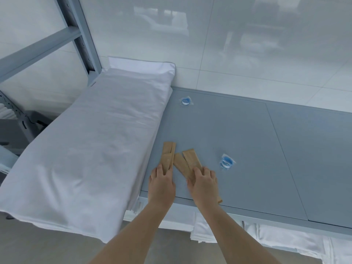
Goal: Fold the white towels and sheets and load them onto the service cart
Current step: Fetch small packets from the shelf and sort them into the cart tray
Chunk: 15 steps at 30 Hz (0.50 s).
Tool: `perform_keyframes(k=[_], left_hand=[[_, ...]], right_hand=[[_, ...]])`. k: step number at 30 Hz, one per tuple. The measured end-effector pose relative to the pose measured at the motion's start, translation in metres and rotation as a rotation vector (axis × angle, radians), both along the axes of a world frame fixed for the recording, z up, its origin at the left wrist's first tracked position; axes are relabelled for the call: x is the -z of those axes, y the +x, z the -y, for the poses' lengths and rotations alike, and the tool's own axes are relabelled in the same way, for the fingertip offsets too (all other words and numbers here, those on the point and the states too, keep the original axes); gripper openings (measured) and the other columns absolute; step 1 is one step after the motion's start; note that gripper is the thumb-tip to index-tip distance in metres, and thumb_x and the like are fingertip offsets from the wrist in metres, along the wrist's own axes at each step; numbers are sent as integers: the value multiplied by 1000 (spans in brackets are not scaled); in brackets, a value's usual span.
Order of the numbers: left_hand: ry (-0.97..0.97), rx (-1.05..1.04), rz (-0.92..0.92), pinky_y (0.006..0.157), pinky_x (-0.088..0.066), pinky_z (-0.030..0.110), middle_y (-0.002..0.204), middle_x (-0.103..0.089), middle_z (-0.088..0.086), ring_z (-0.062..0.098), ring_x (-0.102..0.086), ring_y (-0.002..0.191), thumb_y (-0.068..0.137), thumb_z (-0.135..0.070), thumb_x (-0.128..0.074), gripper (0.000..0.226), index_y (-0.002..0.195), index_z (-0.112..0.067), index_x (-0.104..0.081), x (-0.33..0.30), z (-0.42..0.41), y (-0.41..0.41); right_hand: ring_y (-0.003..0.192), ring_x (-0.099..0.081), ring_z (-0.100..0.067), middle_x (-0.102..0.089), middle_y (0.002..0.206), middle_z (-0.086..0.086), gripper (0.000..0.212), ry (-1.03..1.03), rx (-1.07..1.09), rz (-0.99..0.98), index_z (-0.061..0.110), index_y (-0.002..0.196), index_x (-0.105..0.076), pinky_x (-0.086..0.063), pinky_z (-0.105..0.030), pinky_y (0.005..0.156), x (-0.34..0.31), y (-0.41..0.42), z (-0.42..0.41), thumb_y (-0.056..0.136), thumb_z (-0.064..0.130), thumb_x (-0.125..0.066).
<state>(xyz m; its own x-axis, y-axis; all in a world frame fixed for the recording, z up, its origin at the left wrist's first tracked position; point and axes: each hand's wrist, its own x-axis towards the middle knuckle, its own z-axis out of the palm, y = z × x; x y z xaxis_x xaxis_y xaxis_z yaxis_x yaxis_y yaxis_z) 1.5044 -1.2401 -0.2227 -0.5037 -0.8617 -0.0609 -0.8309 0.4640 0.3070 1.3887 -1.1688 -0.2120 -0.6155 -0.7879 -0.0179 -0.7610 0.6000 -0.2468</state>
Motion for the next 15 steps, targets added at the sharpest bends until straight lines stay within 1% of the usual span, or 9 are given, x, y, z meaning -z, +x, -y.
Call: perform_keyframes(k=[2,3,4,5,7,8,10,12,15], left_hand=[[-18,12,44,106,-31,33,147,-32,9,27,-32,130,96,-17,-43,50,144,-24,-34,-3,1,-1],[-28,20,69,103,-33,33,145,-34,9,27,-35,126,94,-14,-45,53,144,-24,-33,-4,2,-1],[-39,26,89,100,-36,32,142,-36,8,27,-37,122,91,-11,-48,58,145,-25,-30,-5,2,-1],[-48,31,103,97,-37,32,139,-38,8,27,-39,119,88,-8,-50,65,146,-25,-25,-5,2,-1],[-52,30,115,93,-40,31,134,-41,6,26,-42,113,83,-5,-55,79,148,-24,-16,-6,4,-1],[-52,23,117,91,-41,31,132,-42,5,25,-43,112,81,-4,-57,83,148,-23,-13,-6,5,-2],[-49,1,121,90,-42,30,129,-45,5,24,-44,111,80,-4,-59,83,147,-19,-13,-6,7,-3],[-51,-27,141,90,-42,29,126,-47,7,24,-45,111,83,-5,-57,76,146,-14,-15,-7,8,-3],[-57,-53,182,87,-43,27,124,-48,9,22,-48,110,87,-10,-52,66,145,-9,-20,-9,12,-3]], right_hand=[[97,-55,-30,-62,104,-11,31,-18,-24,-53,11,110,-63,-46,-36,82,-5,6,1,83,27,-66],[85,-58,-30,-64,91,-12,29,-31,-35,-98,9,100,-66,-49,-36,73,-7,8,2,76,22,-74],[79,-59,-28,-63,84,-11,32,-34,-41,-147,8,98,-66,-49,-35,67,-10,9,3,71,19,-78],[83,-58,-27,-62,89,-10,37,4,-47,-143,8,107,-63,-49,-33,70,-12,10,4,74,20,-74],[104,-50,-26,-55,112,-8,52,82,-10,-47,12,135,-41,-42,-32,86,-12,6,9,88,25,-57],[109,-47,-25,-51,118,-8,56,85,30,20,13,139,-34,-40,-32,90,-12,3,12,89,26,-55],[113,-46,-27,-50,121,-9,57,76,130,189,12,133,-34,-39,-33,93,-14,-2,16,85,26,-61],[113,-48,-29,-51,121,-12,53,80,167,310,8,123,-38,-40,-34,92,-17,-5,20,81,24,-67],[106,-54,-29,-52,117,-11,46,77,174,383,8,115,-40,-41,-33,80,-17,-7,23,80,20,-68]])
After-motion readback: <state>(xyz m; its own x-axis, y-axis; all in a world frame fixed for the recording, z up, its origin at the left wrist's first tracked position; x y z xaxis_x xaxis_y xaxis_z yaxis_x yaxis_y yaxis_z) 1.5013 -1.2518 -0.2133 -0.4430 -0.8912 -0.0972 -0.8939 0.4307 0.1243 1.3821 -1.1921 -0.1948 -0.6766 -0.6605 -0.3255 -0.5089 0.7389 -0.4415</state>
